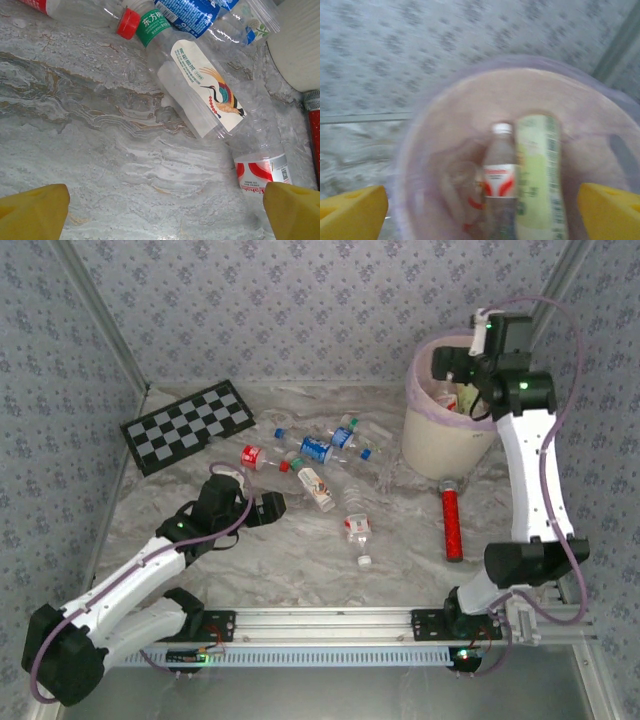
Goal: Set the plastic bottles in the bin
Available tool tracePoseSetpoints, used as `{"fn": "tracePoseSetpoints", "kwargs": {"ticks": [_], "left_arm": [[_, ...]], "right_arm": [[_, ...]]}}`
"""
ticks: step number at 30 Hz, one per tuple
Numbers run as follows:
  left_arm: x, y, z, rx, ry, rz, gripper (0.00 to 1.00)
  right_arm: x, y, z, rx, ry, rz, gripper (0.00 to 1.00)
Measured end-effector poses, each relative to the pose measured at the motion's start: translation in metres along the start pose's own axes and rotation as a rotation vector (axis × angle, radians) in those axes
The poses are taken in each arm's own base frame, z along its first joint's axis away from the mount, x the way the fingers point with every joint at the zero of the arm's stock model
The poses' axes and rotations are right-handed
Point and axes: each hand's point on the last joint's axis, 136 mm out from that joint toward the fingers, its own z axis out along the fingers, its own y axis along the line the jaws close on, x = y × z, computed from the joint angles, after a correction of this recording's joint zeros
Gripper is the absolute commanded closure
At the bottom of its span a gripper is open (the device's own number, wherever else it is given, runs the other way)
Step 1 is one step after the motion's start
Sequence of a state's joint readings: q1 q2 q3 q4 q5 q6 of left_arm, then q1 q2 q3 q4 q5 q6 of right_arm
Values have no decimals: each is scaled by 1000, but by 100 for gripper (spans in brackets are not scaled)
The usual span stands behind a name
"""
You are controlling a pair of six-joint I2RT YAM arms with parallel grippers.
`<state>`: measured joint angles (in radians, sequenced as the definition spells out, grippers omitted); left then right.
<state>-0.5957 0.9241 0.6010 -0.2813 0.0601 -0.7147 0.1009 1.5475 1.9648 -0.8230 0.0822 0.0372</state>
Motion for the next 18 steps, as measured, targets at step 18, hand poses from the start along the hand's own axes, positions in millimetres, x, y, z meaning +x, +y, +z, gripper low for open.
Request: {"fn": "tracePoseSetpoints", "kwargs": {"ticks": [18], "left_arm": [[-6, -48, 23, 231, -3, -273, 1]], "right_arm": [[155, 181, 128, -323, 408, -494, 17]]}}
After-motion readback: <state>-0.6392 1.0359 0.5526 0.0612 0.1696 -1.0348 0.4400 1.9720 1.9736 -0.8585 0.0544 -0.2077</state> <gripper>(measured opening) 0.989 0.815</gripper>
